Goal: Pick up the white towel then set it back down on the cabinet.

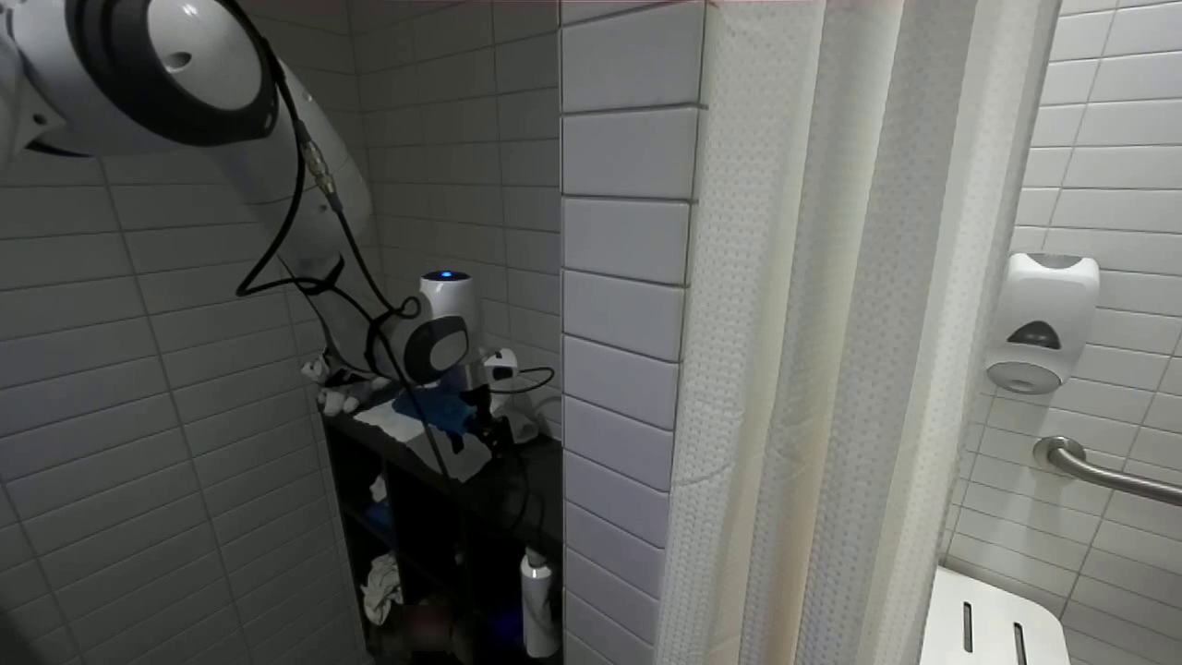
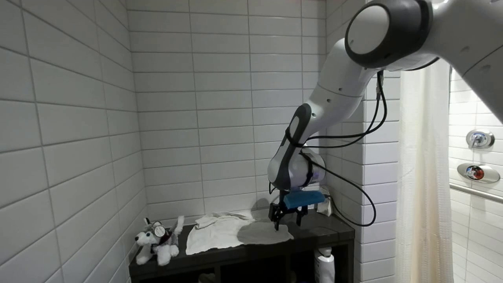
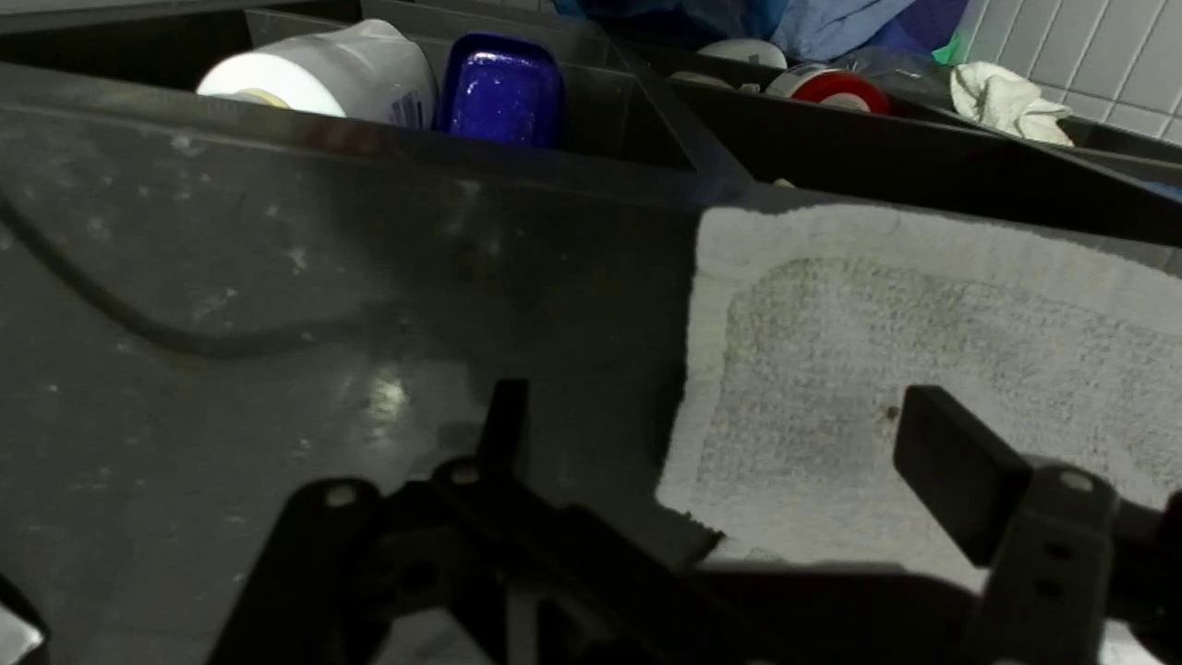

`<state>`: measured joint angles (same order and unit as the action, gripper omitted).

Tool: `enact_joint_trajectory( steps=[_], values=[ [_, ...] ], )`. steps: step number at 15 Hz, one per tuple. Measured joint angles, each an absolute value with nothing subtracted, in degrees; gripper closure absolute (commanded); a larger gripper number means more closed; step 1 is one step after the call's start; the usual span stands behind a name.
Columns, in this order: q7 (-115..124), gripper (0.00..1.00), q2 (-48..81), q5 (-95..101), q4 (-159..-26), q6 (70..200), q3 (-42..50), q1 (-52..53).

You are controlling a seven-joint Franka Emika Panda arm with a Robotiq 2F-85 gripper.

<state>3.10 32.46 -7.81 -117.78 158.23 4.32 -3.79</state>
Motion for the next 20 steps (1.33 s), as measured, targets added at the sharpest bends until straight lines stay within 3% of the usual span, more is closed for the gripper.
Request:
enact_joint_trajectory(
  steps=[11,12,14,20],
  values=[
    [3.8,0.00,35.2,-7.7,-115.3,158.7,4.9,-3.3],
    [3.9,0.25,35.3,-7.6,-115.3,158.8,4.9,-3.1],
    [4.0,0.32,35.4,-6.8,-115.3,158.9,5.1,-2.7],
    [4.5,0.77,35.7,-5.8,-114.1,159.3,5.5,-1.3]
  ],
)
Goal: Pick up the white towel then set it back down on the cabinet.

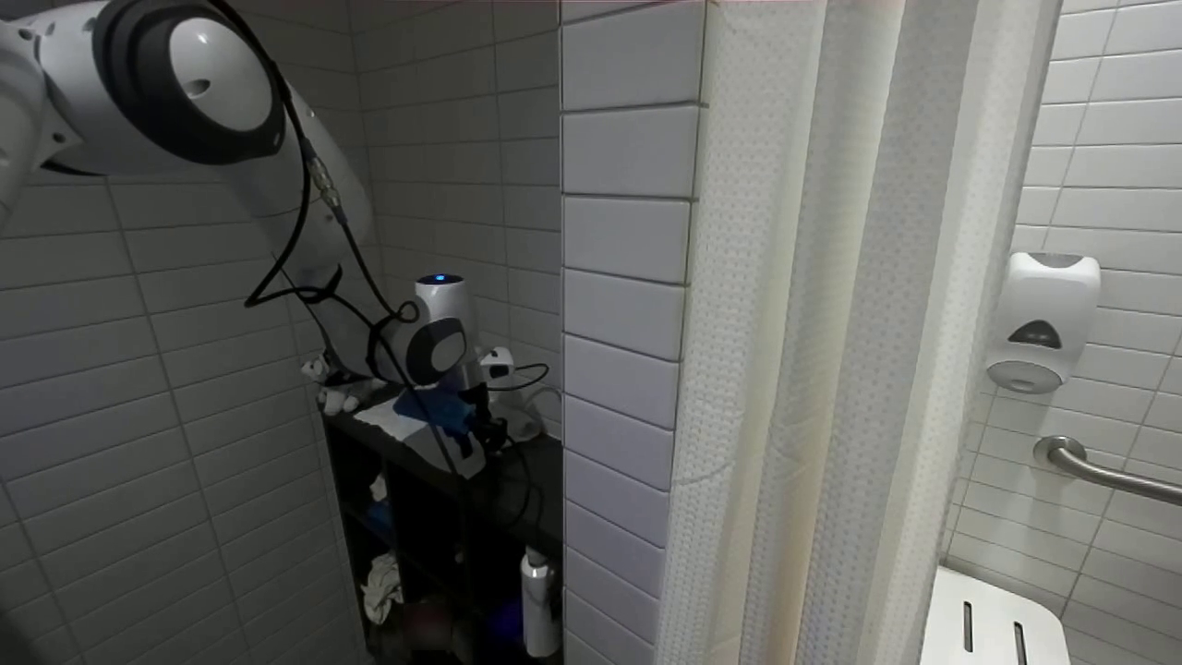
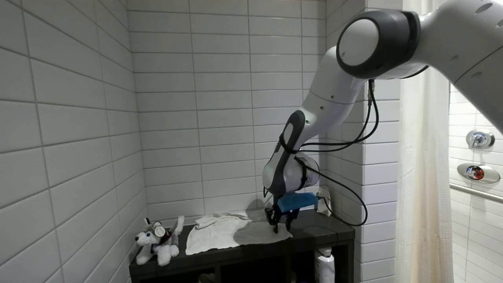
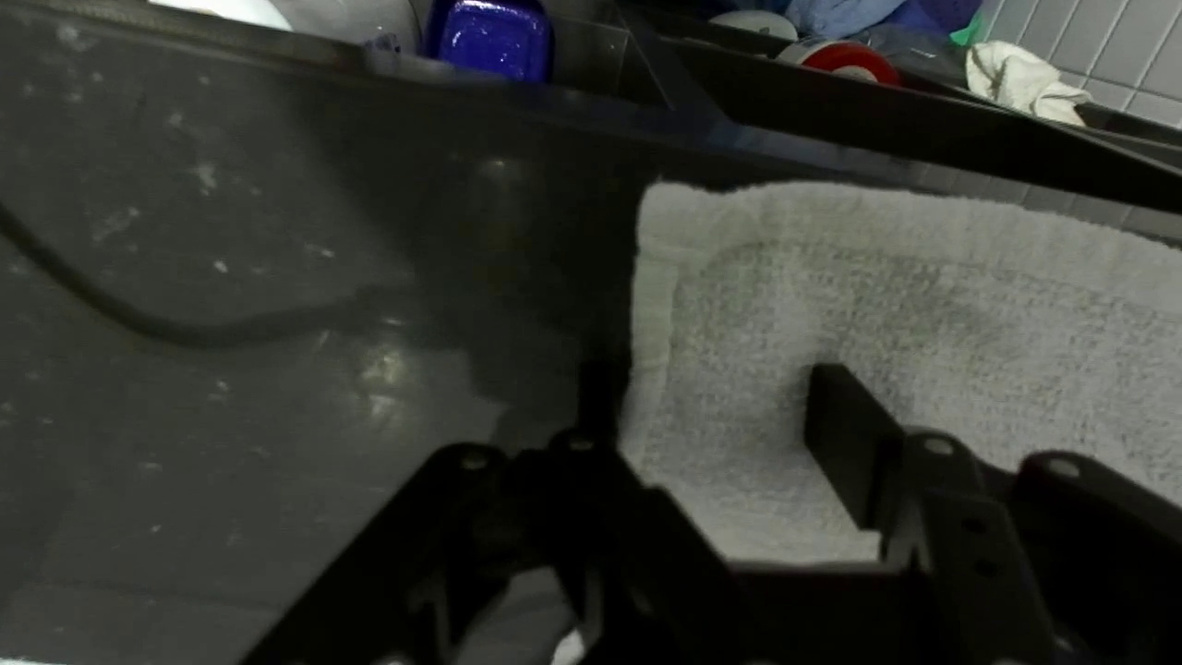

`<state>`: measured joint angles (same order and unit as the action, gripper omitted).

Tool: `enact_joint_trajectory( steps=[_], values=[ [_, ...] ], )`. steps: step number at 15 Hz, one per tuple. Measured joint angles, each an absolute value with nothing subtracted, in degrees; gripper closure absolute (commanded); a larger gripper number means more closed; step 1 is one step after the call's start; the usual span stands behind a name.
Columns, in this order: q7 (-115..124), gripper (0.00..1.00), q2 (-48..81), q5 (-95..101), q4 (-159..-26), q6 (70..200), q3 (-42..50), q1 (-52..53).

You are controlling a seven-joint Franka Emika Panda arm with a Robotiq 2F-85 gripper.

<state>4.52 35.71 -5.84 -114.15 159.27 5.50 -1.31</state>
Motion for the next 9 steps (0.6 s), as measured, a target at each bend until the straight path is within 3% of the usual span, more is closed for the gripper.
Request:
enact_joint_trajectory(
  steps=[3,9],
  values=[
    [4.6,0.99,35.7,-5.8,-113.7,159.3,5.5,-1.1],
    [4.7,0.98,35.9,-5.8,-113.3,159.3,5.7,-1.1]
  ],
)
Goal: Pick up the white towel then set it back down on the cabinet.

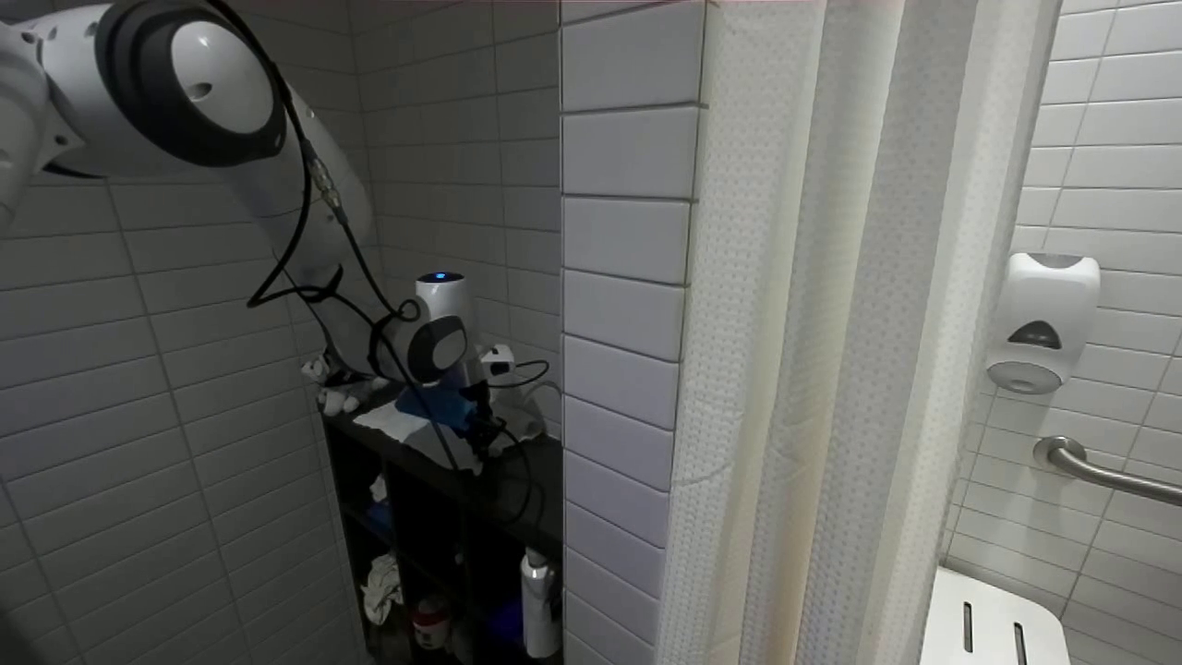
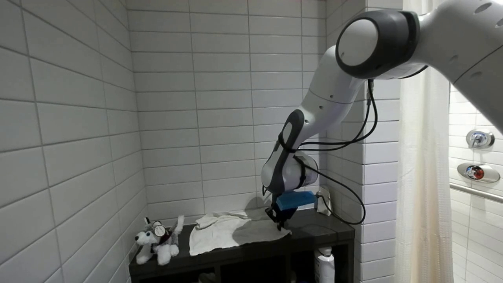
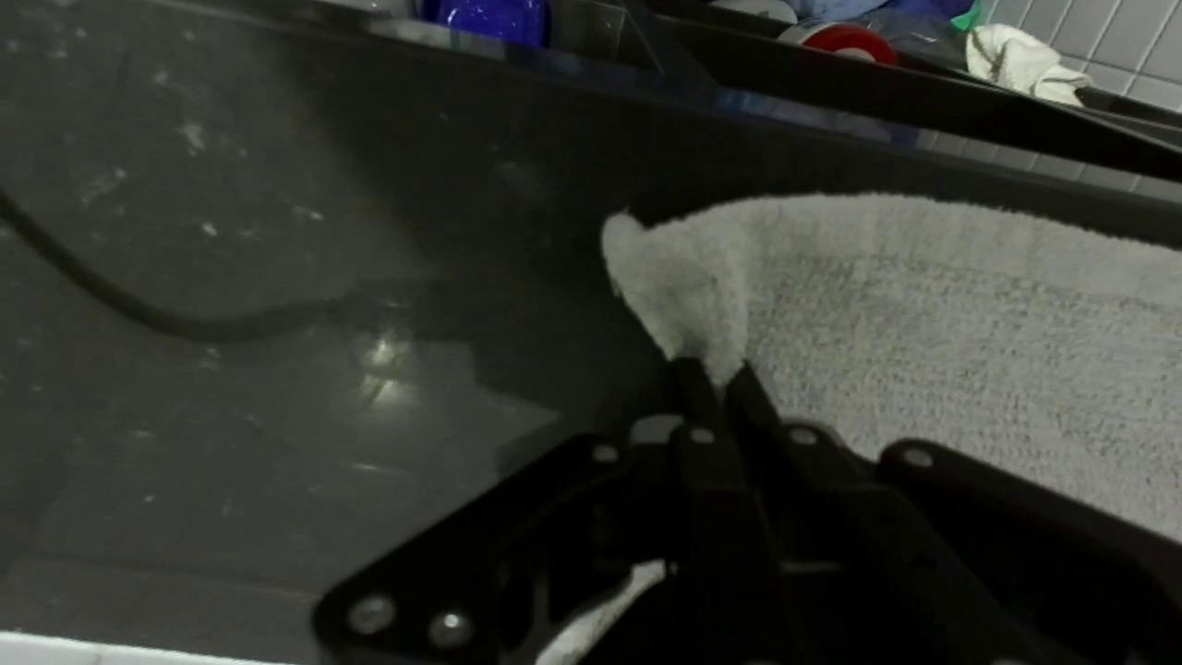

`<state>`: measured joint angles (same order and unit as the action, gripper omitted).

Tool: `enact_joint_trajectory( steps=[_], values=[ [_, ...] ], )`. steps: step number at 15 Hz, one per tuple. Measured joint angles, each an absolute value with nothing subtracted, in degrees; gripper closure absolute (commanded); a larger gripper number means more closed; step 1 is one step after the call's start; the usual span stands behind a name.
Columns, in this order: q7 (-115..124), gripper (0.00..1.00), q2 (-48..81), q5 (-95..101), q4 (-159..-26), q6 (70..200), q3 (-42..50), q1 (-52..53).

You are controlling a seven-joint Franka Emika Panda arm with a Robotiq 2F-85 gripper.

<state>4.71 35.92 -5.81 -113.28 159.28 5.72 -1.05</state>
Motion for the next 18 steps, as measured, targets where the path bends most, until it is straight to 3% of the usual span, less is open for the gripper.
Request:
enact_joint_trajectory(
  steps=[7,18],
  values=[
    [6.1,0.98,35.9,-2.4,-114.5,162.4,7.4,1.0],
    [16.8,0.98,37.5,4.9,-117.4,169.1,20.3,18.1]
  ],
)
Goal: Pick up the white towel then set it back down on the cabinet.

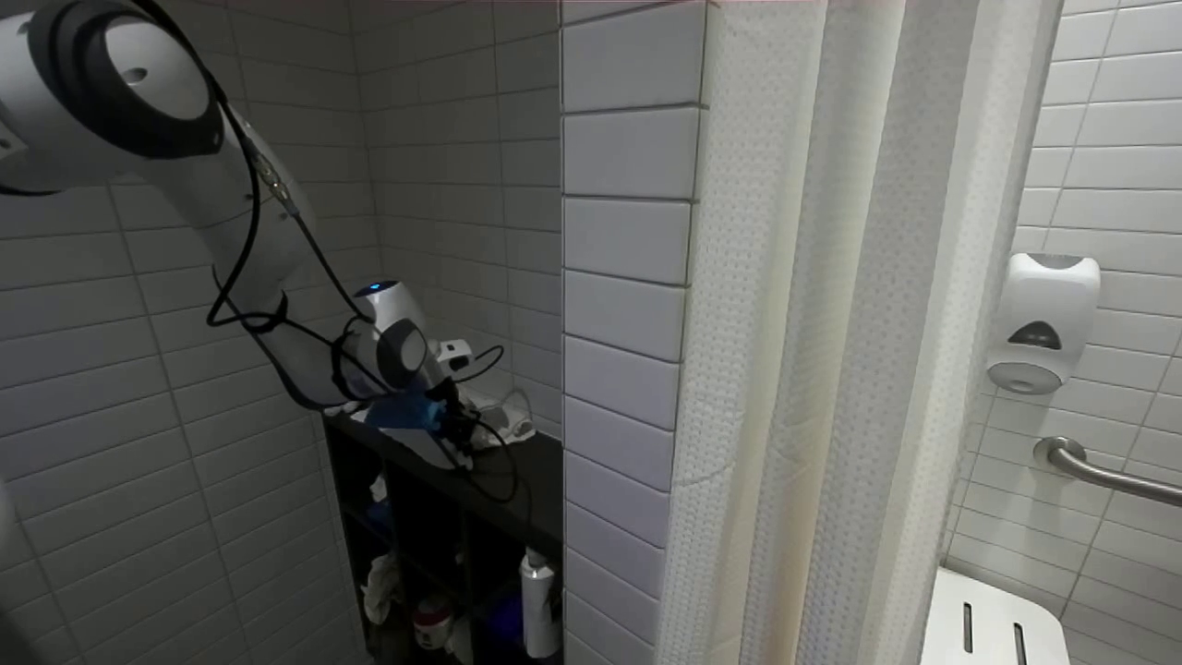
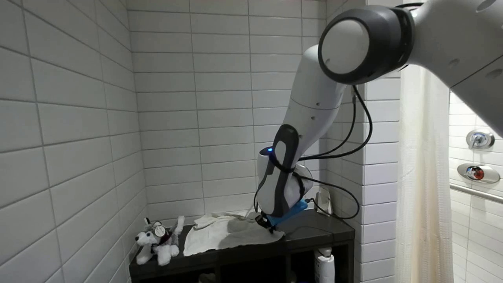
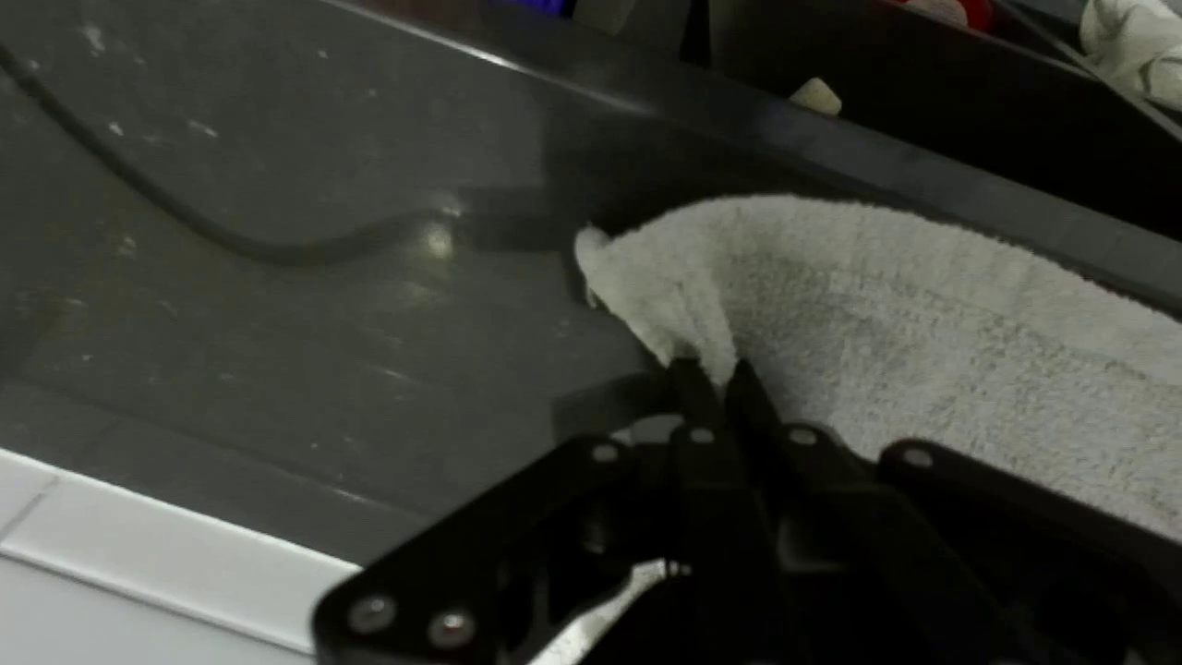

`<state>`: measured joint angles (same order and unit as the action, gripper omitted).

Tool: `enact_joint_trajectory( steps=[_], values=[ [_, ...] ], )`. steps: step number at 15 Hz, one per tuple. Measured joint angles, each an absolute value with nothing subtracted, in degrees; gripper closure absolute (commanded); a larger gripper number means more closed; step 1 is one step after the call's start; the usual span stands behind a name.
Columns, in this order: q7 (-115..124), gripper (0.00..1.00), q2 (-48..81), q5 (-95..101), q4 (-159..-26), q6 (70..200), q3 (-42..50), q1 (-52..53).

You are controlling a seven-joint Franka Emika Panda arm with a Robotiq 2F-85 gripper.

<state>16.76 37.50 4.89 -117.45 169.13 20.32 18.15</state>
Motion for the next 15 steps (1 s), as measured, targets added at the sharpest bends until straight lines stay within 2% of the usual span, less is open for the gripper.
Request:
enact_joint_trajectory(
  steps=[15],
  values=[
    [19.9,0.98,34.6,5.5,-116.3,170.1,26.7,25.4]
  ],
)
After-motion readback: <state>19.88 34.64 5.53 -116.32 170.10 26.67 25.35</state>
